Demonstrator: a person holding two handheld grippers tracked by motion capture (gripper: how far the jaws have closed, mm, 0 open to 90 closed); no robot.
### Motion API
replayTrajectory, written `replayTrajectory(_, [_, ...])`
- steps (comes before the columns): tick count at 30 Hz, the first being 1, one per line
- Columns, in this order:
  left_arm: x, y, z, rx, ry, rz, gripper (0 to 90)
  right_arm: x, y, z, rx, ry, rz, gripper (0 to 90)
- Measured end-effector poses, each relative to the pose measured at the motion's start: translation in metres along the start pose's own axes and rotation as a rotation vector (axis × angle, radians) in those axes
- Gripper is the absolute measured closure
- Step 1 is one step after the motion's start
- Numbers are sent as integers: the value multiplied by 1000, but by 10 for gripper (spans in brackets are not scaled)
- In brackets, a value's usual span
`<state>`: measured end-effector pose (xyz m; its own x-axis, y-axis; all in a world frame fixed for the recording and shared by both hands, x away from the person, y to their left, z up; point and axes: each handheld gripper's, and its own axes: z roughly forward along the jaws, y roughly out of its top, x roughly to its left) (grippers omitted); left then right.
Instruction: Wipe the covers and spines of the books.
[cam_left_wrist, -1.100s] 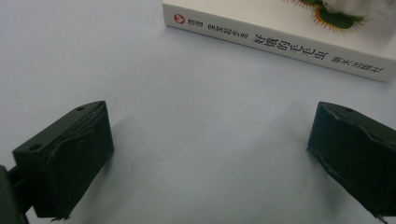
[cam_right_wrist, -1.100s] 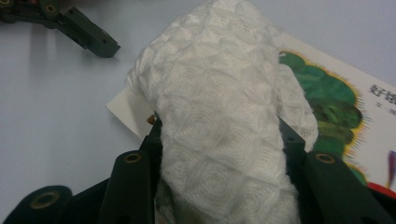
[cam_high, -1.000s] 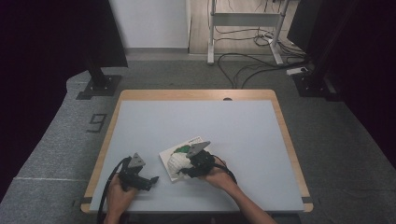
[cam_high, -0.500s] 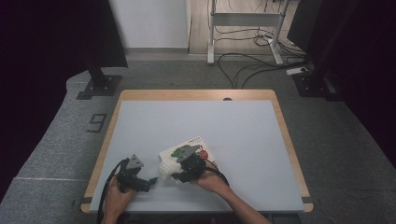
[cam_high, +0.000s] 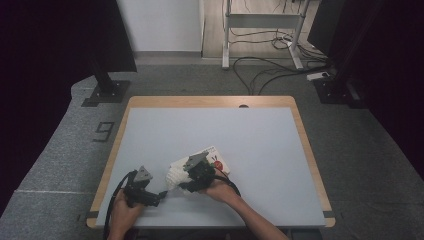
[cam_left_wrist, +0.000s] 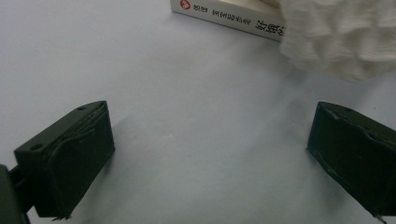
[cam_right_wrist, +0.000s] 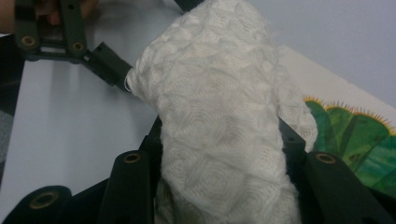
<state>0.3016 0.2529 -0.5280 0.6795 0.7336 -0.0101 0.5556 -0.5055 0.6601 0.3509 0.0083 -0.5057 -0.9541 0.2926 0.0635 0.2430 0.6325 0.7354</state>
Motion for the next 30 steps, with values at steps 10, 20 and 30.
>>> replayTrajectory(10, [0,0,0,0,-1,-2,0,-7,9,8,9,-16,-2,533])
replayTrajectory(20, [0,0,0,0,-1,-2,0,-10,7,6,15,-29,-4,535])
replayTrajectory(30, [0,0,0,0,0,-2,0,-21,-3,-4,0,-44,29,536])
